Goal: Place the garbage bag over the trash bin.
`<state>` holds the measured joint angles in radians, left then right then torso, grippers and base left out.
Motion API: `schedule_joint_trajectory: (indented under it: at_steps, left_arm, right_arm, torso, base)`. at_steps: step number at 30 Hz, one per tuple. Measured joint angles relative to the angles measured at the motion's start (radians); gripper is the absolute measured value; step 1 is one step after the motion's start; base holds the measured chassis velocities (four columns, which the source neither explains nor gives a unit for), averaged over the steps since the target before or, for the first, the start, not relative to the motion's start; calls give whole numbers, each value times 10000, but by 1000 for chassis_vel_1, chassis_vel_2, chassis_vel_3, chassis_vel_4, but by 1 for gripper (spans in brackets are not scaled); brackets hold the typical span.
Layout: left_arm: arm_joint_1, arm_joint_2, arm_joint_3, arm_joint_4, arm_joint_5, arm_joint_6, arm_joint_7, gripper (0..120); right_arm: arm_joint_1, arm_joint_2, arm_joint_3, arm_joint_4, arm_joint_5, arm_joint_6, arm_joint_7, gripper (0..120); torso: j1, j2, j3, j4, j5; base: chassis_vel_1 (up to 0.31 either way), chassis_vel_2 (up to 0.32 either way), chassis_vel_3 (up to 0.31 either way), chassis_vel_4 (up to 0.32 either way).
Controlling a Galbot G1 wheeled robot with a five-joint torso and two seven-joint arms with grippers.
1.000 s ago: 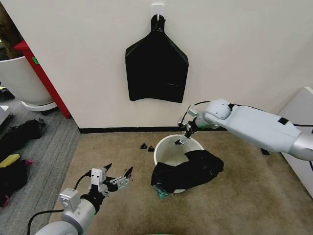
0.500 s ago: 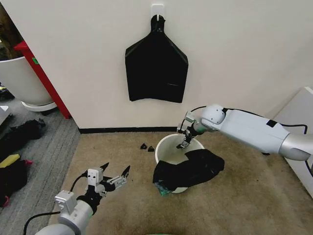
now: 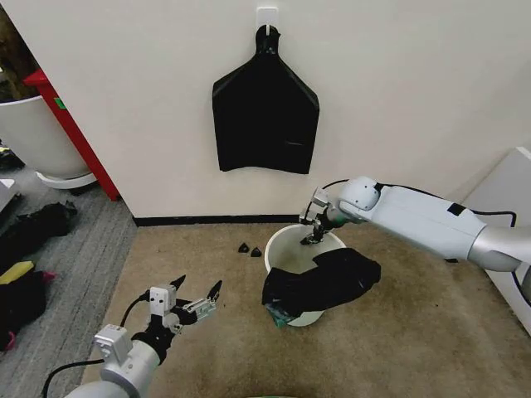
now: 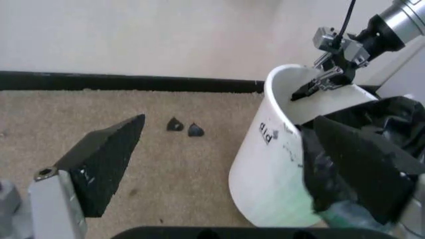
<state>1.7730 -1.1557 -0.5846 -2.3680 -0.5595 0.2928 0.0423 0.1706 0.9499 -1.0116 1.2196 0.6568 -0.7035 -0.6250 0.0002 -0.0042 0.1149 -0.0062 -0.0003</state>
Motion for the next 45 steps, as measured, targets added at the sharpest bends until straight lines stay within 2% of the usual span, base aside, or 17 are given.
schedule_joint_trajectory:
  at_steps: [5,14,25,30,31,37,38,43,44,45]
  left_arm:
    - [-2,17,13,11,28,-48,3,100]
    - [-40,52,187,-26,127,-73,-35,100]
    - [-107,51,561,-93,289,-80,-111,100]
    - [-198,45,737,-116,306,-119,-304,100]
    - [-198,45,737,-116,306,-119,-304,100]
    - [-394,111,875,-154,216,-139,-602,100]
    - [-394,111,875,-154,216,-139,-602,100]
    - [-515,167,1081,-135,77,-332,-948,100]
    - [-543,178,1114,-110,62,-350,-987,100]
    - [-605,215,1195,-72,42,-375,-1052,100]
  right_arm:
    - [-25,-98,24,139,316,-119,317,0]
    - [-351,-419,427,392,1040,-284,1414,0]
    - [-615,-1250,1157,760,2906,-288,2995,0]
    - [-969,-1967,1724,1552,4972,-292,5015,0]
    - [-969,-1967,1724,1552,4972,-292,5015,0]
    - [-2066,-2471,2830,2864,8823,-299,9212,0]
    - [-2066,-2471,2830,2864,8823,-299,9212,0]
    - [-3511,-2374,5222,3845,12334,-294,13914,0]
    - [-3617,-2363,5383,3925,12472,-290,14229,0]
    - [-3965,-2345,5883,4218,12798,-281,15101,0]
  torso:
    - [0,0,0,2,0]
    - [0,0,2,3,4]
    - [1,-1,5,4,9]
    - [0,-1,2,3,7]
    - [0,-1,2,3,7]
    - [0,-1,2,4,7]
    - [0,-1,2,4,7]
    - [0,0,1,5,6]
    - [0,-1,1,6,2]
    - [1,-1,1,5,-4]
  base:
    - [0,0,0,0]
    - [0,0,0,0]
    - [0,0,0,0]
    - [0,0,0,0]
    - [0,0,0,0]
    - [0,0,0,0]
    - [0,0,0,0]
    - [0,0,0,0]
    - [0,0,0,0]
    - [0,0,0,0]
